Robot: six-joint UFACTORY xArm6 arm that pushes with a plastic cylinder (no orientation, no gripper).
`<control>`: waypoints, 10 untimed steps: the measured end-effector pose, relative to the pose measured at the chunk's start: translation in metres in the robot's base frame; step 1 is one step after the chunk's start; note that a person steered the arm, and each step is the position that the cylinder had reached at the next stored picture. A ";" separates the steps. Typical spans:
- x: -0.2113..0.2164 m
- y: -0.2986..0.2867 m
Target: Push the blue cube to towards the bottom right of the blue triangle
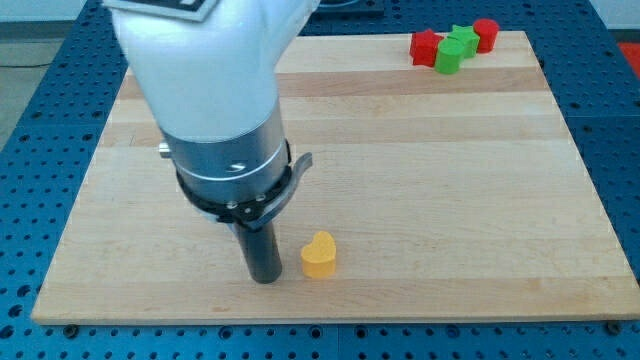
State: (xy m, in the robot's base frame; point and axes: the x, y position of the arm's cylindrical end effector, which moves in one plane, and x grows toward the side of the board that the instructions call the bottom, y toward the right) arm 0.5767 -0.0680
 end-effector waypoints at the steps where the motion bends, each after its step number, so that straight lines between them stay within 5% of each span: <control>1: -0.026 0.000; 6: -0.124 -0.119; 10: -0.171 -0.083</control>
State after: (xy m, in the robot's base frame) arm 0.4054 -0.1512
